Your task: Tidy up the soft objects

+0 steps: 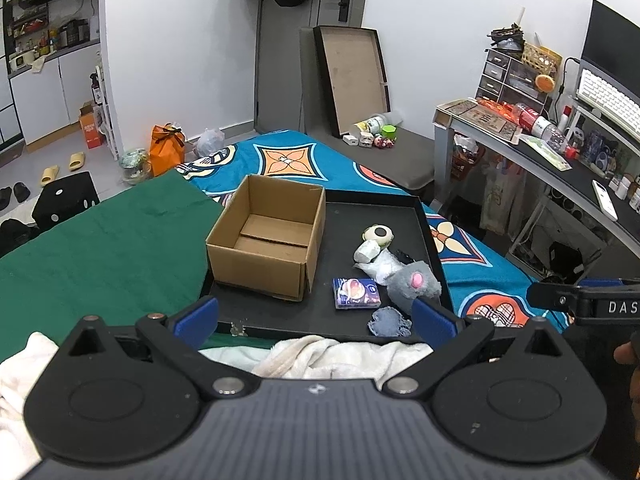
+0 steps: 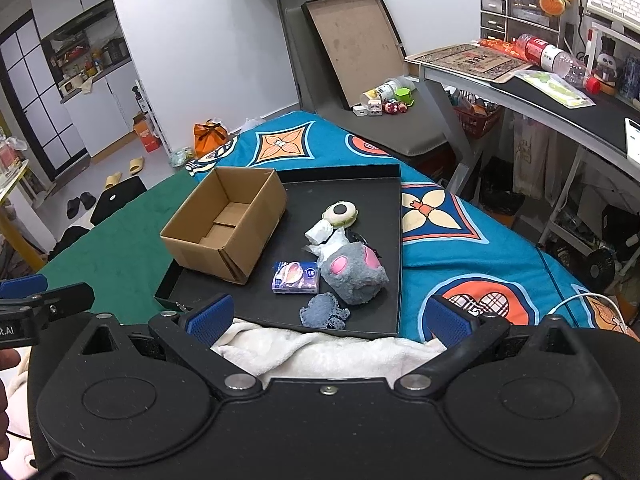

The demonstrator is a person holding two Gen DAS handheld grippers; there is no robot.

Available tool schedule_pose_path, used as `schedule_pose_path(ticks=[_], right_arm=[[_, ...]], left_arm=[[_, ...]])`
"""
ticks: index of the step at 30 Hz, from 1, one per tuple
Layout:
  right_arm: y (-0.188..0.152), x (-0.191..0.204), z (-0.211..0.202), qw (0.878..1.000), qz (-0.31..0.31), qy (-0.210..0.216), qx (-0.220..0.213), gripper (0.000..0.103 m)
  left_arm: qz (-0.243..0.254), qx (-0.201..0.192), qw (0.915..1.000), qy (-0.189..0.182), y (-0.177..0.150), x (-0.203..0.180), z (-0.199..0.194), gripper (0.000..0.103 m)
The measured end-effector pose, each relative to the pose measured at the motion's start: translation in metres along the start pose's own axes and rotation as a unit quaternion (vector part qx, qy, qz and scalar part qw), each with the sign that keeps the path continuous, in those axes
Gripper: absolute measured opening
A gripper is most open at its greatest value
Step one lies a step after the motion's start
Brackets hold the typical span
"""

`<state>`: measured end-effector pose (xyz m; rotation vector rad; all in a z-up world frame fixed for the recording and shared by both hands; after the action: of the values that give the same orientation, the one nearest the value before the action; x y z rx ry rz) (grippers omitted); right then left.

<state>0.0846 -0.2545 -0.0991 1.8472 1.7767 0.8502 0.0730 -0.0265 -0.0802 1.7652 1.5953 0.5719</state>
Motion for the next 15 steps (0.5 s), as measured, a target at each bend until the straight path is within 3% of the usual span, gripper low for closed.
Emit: schedule_pose_path(ticks=[15], right_arm=[[0.006,-0.012,0.039,1.0,0.005,0.004,0.002,0.103]], left_arm=[[0.004,-0.006,0.9995,0.03,0.013,0.014,0.034,0.102]])
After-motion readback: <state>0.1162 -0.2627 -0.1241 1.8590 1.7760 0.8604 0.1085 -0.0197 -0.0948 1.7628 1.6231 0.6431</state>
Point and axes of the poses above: each gripper's, at about its wrist camera, not at the fingertips, and z roughly the way its jaws point, x to its left, y to its top, the point moved 10 cm from there along z, roughly the way its jaws point, and after that the axes turned 3 degrees about -y, right-handed, at the moved point
